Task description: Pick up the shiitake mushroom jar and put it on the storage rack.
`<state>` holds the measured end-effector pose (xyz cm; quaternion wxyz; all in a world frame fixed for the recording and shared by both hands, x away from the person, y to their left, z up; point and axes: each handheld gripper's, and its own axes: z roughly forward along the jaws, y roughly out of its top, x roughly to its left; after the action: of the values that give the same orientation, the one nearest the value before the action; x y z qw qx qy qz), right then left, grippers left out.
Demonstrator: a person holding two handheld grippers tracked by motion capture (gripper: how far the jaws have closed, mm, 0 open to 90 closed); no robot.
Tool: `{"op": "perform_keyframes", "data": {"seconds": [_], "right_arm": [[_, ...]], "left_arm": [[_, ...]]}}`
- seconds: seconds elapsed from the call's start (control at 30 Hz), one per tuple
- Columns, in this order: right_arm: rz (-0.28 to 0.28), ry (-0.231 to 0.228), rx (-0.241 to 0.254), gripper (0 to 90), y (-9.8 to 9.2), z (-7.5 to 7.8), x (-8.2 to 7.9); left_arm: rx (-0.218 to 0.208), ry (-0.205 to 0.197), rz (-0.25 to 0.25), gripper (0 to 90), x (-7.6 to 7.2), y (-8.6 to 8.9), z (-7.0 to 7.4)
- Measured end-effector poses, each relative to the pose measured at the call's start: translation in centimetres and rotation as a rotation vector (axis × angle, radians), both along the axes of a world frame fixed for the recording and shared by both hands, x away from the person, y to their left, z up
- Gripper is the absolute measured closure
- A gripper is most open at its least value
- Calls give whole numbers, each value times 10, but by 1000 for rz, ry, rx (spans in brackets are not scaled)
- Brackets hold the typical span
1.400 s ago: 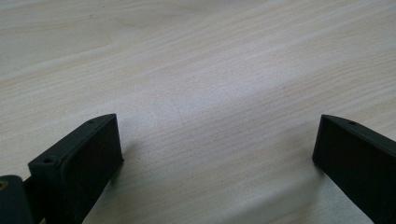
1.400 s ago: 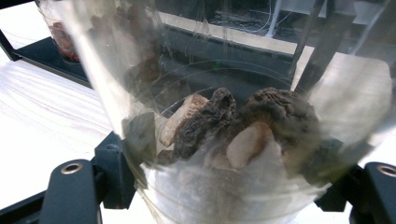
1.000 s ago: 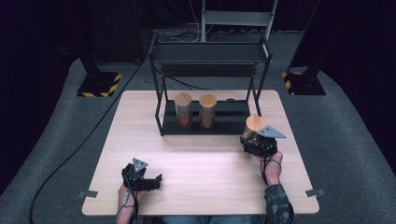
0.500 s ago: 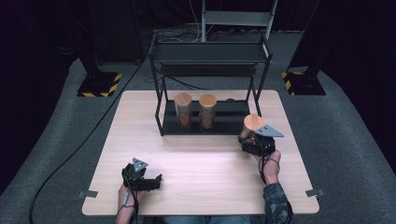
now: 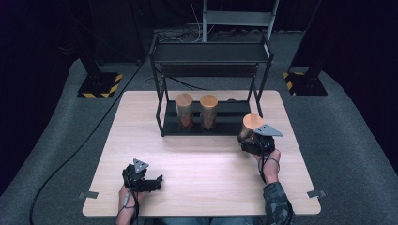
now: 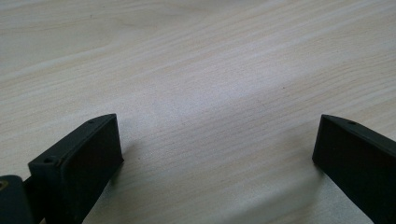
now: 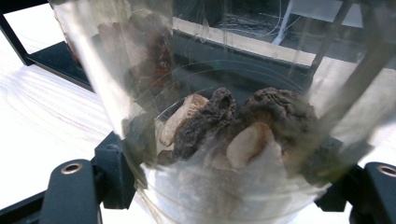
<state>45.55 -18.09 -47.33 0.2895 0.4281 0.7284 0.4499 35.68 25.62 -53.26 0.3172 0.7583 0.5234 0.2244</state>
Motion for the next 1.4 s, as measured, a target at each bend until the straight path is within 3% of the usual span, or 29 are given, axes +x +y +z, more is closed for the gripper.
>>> {"op": "perform_keyframes", "data": {"seconds": [1.4], "right_arm": [[17, 17, 1, 250, 14, 3, 23]], "left_arm": [[-1, 0, 0, 7, 0, 0, 0]]}}
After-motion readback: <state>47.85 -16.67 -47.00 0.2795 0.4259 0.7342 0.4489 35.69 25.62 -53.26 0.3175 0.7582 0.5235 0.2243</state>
